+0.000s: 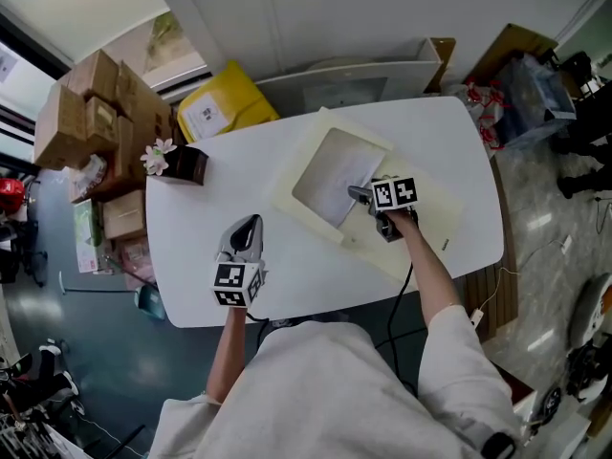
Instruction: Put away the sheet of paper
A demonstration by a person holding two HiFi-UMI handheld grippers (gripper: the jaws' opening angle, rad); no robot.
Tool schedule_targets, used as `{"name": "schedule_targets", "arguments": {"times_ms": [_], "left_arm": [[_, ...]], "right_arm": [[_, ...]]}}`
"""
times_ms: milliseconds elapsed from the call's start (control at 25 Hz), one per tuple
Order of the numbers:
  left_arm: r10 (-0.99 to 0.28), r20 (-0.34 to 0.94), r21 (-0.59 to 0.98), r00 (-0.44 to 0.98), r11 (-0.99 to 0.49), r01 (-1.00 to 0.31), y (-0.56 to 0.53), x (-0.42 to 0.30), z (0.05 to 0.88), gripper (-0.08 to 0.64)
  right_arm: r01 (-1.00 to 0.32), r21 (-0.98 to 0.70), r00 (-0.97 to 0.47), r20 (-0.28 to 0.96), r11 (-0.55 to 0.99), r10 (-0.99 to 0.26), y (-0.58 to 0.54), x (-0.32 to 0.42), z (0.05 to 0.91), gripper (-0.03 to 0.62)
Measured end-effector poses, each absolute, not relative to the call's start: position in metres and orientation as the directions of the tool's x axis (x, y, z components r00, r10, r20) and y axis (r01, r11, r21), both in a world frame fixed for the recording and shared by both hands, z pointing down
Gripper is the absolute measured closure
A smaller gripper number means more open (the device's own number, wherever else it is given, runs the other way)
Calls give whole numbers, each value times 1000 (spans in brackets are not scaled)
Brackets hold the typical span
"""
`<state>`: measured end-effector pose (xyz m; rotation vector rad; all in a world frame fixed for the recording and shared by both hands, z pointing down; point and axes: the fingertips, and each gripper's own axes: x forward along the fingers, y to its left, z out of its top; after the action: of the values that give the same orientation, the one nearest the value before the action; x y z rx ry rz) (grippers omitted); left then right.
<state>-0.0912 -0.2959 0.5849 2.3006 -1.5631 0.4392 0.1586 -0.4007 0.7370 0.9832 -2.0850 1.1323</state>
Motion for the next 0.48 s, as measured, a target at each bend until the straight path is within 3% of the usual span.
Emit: {"name": "schedule_targets", "arguments": {"times_ms": [160, 480], "left_arm": [[-830, 411, 95, 376, -371, -924, -292, -89, 578, 554], [-813, 370, 96, 450, -449, -889, -283, -79, 564, 554]], "right_arm": [[-858, -370, -504, 741, 357, -444, -397, 175, 719, 276], [-919, -285, -394, 692, 272, -605, -366, 201, 685, 453]]}}
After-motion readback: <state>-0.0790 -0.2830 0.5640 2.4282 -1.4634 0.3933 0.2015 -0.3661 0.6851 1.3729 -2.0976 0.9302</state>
